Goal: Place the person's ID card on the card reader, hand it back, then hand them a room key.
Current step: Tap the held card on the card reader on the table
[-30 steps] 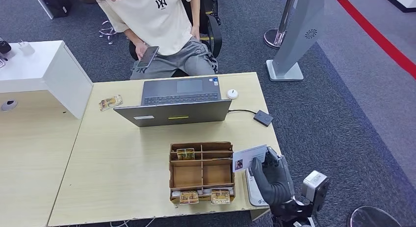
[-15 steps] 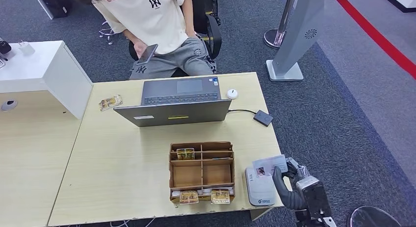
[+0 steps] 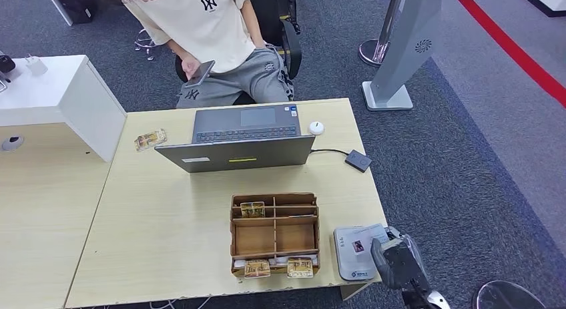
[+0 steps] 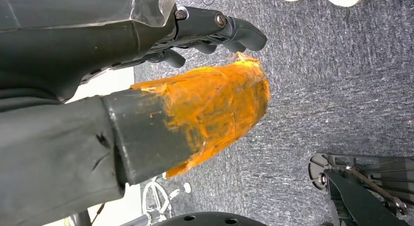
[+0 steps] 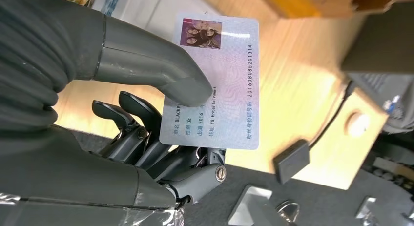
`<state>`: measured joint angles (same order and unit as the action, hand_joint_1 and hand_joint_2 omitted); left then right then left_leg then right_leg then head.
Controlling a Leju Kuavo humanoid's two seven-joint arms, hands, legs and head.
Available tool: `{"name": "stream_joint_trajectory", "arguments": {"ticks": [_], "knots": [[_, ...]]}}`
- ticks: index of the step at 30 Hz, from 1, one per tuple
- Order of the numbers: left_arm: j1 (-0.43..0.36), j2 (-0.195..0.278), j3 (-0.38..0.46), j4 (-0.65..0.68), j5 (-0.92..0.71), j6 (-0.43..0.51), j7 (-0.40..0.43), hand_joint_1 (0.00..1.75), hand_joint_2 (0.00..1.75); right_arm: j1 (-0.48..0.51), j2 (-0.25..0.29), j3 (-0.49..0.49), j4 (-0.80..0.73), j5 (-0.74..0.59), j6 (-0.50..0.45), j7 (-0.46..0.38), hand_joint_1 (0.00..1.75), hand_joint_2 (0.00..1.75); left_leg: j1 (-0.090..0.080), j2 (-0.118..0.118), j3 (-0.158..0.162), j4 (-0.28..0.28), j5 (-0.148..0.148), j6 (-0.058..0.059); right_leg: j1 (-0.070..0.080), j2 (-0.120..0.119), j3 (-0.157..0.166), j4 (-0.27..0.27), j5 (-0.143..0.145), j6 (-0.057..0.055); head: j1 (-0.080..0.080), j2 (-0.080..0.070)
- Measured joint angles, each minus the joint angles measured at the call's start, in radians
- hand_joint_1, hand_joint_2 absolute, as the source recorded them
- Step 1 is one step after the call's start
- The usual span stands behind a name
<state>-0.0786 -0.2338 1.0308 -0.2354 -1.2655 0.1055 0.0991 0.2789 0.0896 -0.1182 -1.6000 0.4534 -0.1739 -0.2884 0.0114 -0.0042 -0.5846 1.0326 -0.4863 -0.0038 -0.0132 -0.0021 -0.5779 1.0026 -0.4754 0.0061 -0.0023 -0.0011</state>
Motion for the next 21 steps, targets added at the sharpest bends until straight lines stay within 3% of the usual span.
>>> {"name": "stream_joint_trajectory", "arguments": {"ticks": [10,21], "knots": [[0.000,0.000,0.015,0.000,0.000,0.000,0.000,0.00,0.00,-0.038,0.000,-0.034,0.103,0.099,-0.009,0.027,1.75,1.75,0.000,0.000,0.000,0.000,0.000,0.000,0.000,0.000,0.000,0.000,0.000,0.000,0.000,0.000],[0.000,0.004,0.016,0.000,-0.003,-0.002,0.000,0.00,0.00,-0.070,0.000,-0.049,0.171,0.117,0.023,0.038,1.75,1.75,0.000,0.000,0.000,0.000,0.000,0.000,0.000,0.000,0.000,0.000,0.000,0.000,0.000,0.000]]}}
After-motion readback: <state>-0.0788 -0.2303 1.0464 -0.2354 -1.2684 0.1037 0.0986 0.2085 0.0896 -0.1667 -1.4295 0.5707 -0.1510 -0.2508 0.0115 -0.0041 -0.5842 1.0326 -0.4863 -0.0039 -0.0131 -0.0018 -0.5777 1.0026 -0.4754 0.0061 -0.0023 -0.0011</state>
